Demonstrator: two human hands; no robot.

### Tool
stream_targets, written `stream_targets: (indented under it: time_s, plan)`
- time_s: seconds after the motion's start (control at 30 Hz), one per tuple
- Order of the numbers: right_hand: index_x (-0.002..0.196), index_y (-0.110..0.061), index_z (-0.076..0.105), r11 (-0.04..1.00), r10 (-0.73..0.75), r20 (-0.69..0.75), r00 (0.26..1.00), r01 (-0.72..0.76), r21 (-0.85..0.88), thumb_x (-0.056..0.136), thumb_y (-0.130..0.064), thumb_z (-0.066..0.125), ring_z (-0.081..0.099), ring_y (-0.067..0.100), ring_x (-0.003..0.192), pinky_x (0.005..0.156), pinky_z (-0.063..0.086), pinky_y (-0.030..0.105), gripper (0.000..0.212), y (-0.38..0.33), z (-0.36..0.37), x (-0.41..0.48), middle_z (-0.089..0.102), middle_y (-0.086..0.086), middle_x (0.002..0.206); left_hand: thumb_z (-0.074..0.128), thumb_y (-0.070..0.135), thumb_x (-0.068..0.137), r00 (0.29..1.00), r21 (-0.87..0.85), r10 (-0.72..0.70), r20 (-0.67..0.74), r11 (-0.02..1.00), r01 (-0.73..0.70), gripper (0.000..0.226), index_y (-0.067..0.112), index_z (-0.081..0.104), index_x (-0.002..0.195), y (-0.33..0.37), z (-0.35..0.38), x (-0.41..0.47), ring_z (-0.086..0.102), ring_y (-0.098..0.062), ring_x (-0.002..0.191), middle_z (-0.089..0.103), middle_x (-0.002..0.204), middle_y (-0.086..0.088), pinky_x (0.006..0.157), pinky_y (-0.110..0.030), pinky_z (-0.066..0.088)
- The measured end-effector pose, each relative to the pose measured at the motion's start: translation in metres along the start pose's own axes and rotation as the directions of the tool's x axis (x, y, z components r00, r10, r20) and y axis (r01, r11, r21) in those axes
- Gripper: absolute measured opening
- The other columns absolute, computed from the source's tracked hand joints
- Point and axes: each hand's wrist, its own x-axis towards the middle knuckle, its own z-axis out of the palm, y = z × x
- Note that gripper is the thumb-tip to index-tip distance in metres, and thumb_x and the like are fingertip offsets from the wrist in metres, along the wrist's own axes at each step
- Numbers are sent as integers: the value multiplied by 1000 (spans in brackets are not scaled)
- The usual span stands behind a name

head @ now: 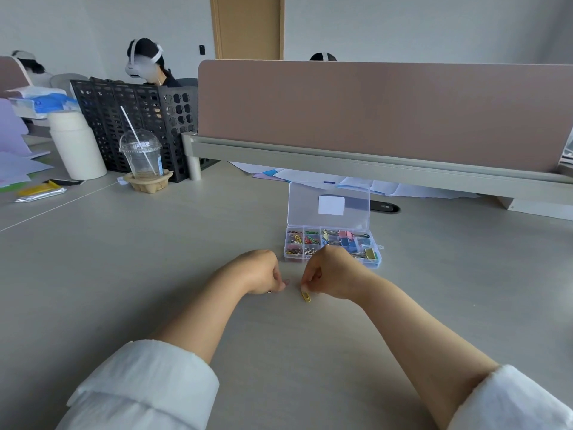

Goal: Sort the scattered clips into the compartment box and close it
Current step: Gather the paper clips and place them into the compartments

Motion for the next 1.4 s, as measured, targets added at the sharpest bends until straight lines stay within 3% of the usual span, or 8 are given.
stream_targets:
  time_s: [0.3,0.43,0.57,0.7,0.83,0.93,1.23,1.4]
  plan:
    - [96,-10,73,997,46,34,998,-44,-61,80,-11,65,64,26,99,91,53,35,18,6,3,8,70,8,105,61,27,84,881,-206,-82,-466,978,-19,12,22,57,74,-5,9,12,65,-27,88,72,88,-7,76,-34,51]
    - [95,-8,68,999,46,35,998,-45,-28,81,-10,62,61,24,90,83,51,30,15,10,1,7,68,9,105,66,27,81,820,-278,-91,-565,957,-85,9,19,64,82,-3,15,22,63,-22,80,68,78,2,67,-27,45]
    - [99,-10,64,999,44,106,993,-46,23,84,-11,59,53,19,83,76,45,27,16,11,-2,7,66,9,105,67,26,81,800,-338,-66,-597,925,-176,18,23,69,99,-5,15,34,59,-16,74,66,76,4,67,-23,41]
    - [85,-19,59,995,10,113,994,-20,94,81,-7,58,54,17,81,70,44,21,13,14,-7,12,59,1,84,71,22,77,739,-466,-154,-656,853,-235,10,16,72,85,-10,9,49,57,-14,64,66,72,0,69,-25,47]
    - [84,-11,65,975,71,-146,987,-37,218,80,-3,58,54,14,64,53,42,15,11,27,-22,44,61,1,72,74,18,74,757,-529,-145,-637,796,-293,9,10,71,78,-9,5,69,56,10,55,63,65,5,56,-3,40]
    - [86,-13,63,961,162,-344,925,-69,266,81,-4,59,55,15,67,65,46,25,10,41,-27,76,58,-4,74,75,16,74,752,-534,-134,-646,783,-319,10,7,71,76,-8,0,84,56,10,53,64,66,3,55,0,39]
    - [93,-11,60,976,200,-344,918,-155,154,81,-4,57,58,25,78,73,53,36,14,60,-7,112,69,9,91,73,23,76,776,-481,-60,-628,814,-326,14,11,74,82,-7,-4,118,57,-10,65,64,70,3,58,-3,39]
    - [87,-19,71,974,227,-303,926,-219,62,83,-4,54,65,30,84,77,57,37,23,60,-8,114,70,10,95,71,24,77,768,-304,62,-637,896,-325,15,11,75,84,-9,-3,121,55,-14,68,67,81,-3,65,-28,47]
